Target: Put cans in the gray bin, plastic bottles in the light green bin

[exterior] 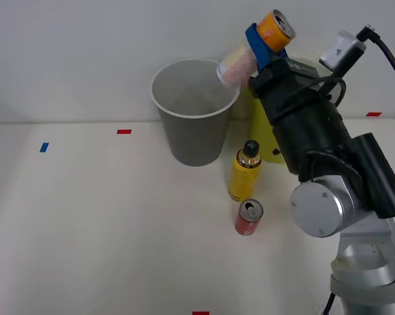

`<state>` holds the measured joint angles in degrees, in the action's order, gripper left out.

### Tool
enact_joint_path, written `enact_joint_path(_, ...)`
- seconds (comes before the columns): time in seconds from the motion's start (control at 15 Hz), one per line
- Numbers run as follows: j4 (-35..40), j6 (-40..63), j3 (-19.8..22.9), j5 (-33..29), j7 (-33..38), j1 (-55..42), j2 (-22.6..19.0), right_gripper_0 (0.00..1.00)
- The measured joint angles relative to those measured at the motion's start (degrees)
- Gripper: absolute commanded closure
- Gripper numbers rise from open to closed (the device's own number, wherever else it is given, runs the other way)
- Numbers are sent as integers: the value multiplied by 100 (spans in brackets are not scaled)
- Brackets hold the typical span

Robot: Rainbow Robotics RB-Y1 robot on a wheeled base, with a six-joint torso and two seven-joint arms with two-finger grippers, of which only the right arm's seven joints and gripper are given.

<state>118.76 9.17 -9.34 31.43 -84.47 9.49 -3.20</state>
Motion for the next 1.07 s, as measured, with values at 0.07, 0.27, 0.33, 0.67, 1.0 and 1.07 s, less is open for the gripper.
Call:
enact_joint_path(0.07,0,320,44,-137,-20,161,164,100)
enact_joint_path(0.27,-1,1341,189,-1065,77,628,388,100)
enact_joint_path(0.33,-1,1626,219,-1398,253,770,405,100)
enact_joint_path(0.67,-654,1405,-66,-2549,1046,1080,419,100)
enact_joint_path(1.0,-1616,864,-152,-2829,1225,1549,420,100)
enact_joint_path(1.07,-1685,860,-173,-2828,1238,1612,420,100)
